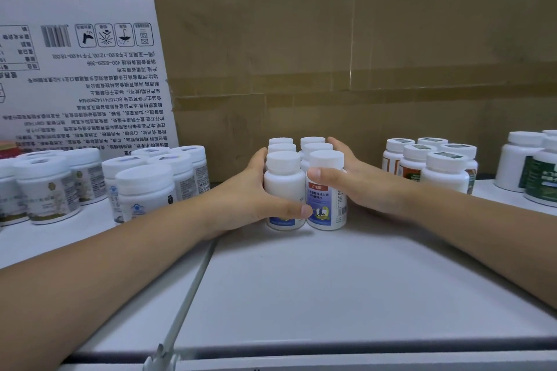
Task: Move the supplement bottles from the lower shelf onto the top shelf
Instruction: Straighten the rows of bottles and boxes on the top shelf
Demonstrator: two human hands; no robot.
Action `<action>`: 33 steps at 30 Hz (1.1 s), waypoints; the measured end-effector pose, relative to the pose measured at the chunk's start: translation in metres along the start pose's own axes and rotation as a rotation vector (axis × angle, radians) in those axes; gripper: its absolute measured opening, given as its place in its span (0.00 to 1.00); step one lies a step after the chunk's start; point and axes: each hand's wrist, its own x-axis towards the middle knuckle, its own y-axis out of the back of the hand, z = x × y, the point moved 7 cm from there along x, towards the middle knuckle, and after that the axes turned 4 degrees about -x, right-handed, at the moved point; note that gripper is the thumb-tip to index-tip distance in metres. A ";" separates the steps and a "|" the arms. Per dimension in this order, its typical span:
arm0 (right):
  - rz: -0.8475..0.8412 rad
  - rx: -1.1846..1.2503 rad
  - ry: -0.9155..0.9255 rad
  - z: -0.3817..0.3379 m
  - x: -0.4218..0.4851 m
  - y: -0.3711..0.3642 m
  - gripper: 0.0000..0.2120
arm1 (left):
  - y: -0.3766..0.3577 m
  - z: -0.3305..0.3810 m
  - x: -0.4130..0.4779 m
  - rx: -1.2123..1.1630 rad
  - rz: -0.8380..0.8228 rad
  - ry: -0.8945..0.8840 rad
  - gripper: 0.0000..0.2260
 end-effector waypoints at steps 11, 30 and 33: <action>-0.046 0.131 0.079 0.003 0.005 -0.006 0.45 | -0.005 0.004 0.009 0.013 -0.092 -0.046 0.46; 0.020 0.234 0.000 0.002 0.003 0.001 0.52 | -0.008 0.010 0.004 0.066 -0.094 -0.038 0.40; 0.059 0.265 0.003 -0.006 0.000 0.008 0.57 | 0.001 0.014 -0.003 0.169 0.024 0.043 0.48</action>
